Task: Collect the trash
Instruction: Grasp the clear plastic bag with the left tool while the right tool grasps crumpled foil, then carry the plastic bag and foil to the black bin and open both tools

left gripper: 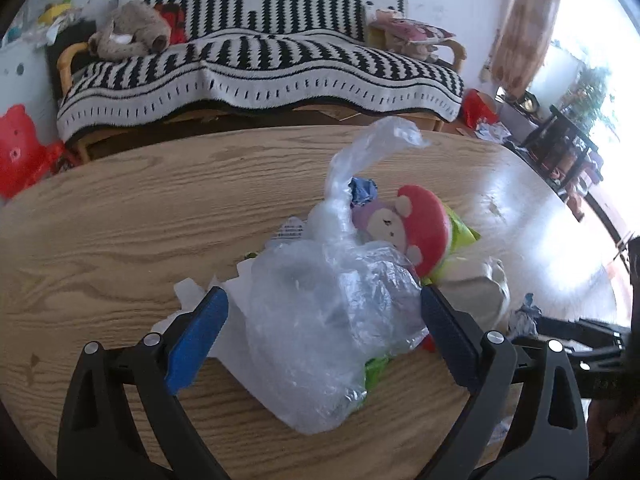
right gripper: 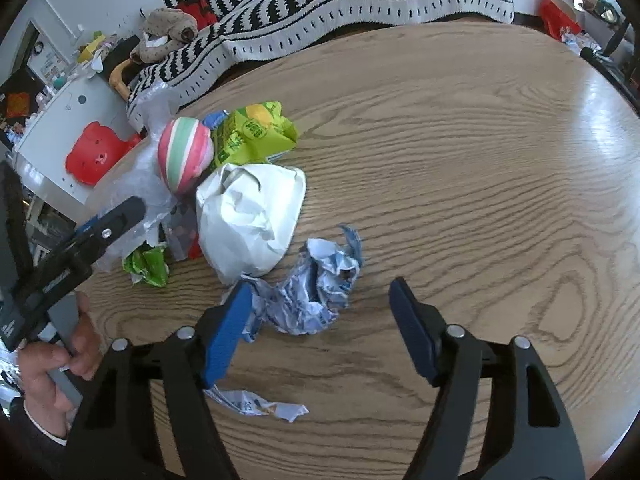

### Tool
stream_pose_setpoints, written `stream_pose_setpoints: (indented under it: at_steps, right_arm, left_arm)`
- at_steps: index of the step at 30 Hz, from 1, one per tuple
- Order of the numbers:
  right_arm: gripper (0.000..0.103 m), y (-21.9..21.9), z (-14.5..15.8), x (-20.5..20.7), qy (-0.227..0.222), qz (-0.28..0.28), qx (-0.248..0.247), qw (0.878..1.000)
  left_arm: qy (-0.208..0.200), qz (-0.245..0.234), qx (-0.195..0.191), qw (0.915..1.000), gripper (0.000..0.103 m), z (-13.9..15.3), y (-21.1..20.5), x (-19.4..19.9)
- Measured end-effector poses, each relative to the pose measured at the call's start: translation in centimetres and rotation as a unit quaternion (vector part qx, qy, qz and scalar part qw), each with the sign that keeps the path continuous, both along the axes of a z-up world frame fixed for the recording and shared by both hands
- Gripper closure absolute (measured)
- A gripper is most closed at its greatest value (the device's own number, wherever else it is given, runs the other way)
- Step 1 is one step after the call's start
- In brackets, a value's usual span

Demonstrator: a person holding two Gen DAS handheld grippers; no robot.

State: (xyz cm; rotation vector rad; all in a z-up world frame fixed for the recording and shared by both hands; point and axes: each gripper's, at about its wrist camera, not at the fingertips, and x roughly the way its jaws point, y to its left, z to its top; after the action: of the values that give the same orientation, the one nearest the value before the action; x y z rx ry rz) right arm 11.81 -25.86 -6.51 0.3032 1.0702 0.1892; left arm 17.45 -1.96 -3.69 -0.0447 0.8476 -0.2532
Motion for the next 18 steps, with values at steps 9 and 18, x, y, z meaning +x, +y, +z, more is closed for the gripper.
stream_pose_setpoints:
  at_steps: [9, 18]
  right_arm:
    - [0.075, 0.8, 0.7, -0.7, -0.005, 0.016, 0.017, 1.0]
    - [0.076, 0.3, 3.3, -2.3, -0.05, 0.008, 0.008, 0.999]
  left_arm:
    - [0.005, 0.016, -0.01, 0.9998, 0.088, 1.0, 1.0, -0.6]
    - [-0.037, 0.031, -0.018, 0.9987, 0.094, 4.7, 2.6, -2.8]
